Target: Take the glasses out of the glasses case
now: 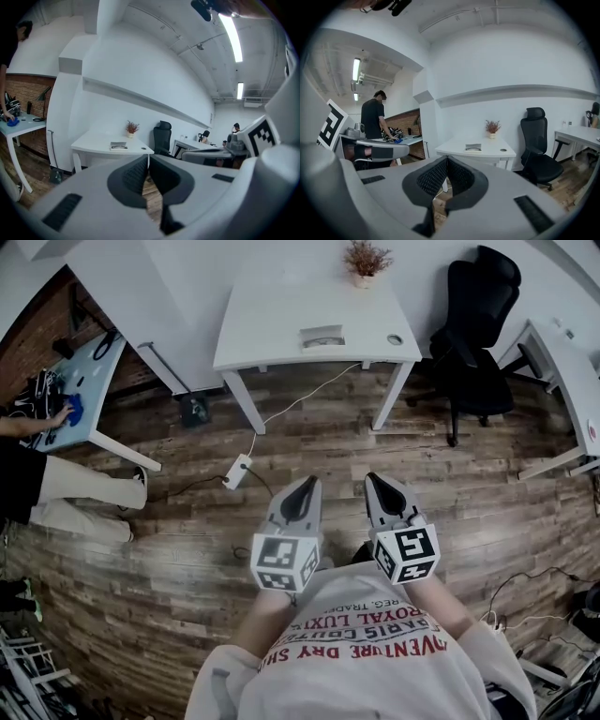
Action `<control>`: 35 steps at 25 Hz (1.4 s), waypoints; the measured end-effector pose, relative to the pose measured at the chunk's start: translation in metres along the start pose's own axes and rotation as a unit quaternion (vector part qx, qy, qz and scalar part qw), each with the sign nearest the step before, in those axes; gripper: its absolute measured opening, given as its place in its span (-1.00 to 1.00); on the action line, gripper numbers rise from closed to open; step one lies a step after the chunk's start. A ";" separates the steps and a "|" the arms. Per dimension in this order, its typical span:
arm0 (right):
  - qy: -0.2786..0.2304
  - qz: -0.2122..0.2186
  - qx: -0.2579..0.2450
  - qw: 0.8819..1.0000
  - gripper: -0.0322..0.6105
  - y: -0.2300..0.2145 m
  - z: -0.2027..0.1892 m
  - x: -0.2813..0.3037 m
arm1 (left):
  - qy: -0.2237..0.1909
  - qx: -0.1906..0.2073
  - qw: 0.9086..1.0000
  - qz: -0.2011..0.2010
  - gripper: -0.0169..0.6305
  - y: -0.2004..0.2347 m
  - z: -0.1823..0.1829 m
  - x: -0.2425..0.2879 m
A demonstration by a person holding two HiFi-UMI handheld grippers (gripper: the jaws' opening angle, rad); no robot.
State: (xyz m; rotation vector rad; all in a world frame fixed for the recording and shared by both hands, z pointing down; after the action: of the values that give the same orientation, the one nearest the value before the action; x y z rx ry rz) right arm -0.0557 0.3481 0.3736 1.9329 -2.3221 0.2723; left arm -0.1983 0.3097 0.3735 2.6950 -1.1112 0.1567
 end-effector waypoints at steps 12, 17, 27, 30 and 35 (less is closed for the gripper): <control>0.014 0.024 -0.004 1.000 -0.86 -0.044 -0.001 0.068 | 0.002 -0.007 0.999 0.039 -0.91 0.042 0.004 0.059; 0.018 0.063 -0.003 0.998 -0.86 -0.084 0.010 0.119 | 0.002 -0.009 0.998 0.069 -0.91 0.055 0.016 0.113; 0.038 0.113 -0.002 0.993 -0.86 -0.196 0.042 0.219 | 0.003 -0.047 0.993 0.111 -0.91 0.070 0.045 0.247; 0.047 0.124 0.001 0.991 -0.86 -0.223 0.044 0.241 | 0.005 -0.051 0.991 0.122 -0.91 0.073 0.050 0.278; 0.076 0.134 0.010 0.988 -0.86 -0.254 0.039 0.277 | 0.027 -0.063 0.989 0.134 -0.91 0.084 0.048 0.312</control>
State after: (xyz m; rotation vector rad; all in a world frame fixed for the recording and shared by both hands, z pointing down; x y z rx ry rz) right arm 0.1435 0.0290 0.4077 1.5434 -2.4790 0.4521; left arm -0.0361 0.0268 0.3972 2.4086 -1.4121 0.1957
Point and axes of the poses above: the fingertips, and each gripper's own axes: x forward along the fingers, y to its left, z out of its top, the point moved 5 cm from there along -x, backward along the fingers, and after that the axes turned 3 degrees about -y, right-handed, at the moved point
